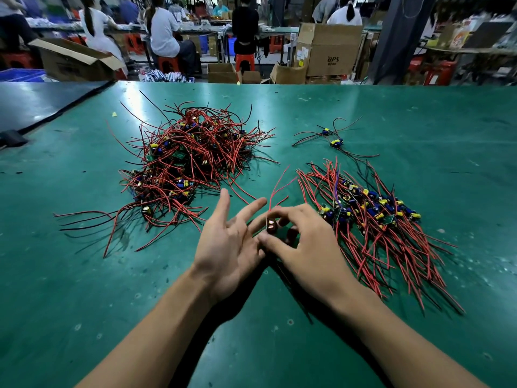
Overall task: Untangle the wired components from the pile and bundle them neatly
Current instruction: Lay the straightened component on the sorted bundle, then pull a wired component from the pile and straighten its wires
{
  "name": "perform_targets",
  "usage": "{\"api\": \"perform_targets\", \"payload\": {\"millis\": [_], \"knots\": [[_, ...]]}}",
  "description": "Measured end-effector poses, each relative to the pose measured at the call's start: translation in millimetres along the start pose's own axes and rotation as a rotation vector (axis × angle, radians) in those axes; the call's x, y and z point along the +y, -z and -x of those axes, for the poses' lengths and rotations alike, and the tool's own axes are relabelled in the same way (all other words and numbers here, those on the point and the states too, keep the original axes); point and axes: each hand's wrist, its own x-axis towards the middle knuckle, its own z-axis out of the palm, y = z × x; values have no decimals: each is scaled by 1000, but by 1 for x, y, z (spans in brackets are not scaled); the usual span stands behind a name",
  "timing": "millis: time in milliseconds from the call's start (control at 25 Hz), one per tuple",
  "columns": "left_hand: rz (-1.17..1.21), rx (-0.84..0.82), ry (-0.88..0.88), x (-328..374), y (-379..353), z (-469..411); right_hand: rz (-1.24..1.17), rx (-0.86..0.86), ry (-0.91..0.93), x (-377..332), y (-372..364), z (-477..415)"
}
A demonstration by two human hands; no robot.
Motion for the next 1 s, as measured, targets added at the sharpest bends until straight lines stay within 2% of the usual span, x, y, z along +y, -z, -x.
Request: {"api": "perform_targets", "payload": {"millis": [160, 240, 360, 480, 560, 680, 760, 840, 1000], "knots": [[-109, 19, -19, -4, -2, -1, 67, 114, 34, 7, 7, -6], [-188, 81, -43, -3, -1, -2, 162, 182, -50, 17, 18, -13], [-250, 128, -92, -1, 2, -4, 434, 219, -217, 29, 33, -21], [-272, 178, -139, -2, 3, -4, 514, 261, -128, 24, 30, -17], [-290, 219, -178, -2, 6, -6, 513, 256, 22, 13, 18, -11], [-302, 272, -230, -3, 8, -9, 422, 140, 151, 3, -2, -1], [-278, 301, -278, -7, 8, -12, 233, 32, 152, 1, -12, 0], [-238, 338, -331, -8, 8, -14, 103, -5, 140, 0, -21, -2], [-236, 497, -452, -4, 13, -20, 75, -2, 79, -6, -34, -11]]}}
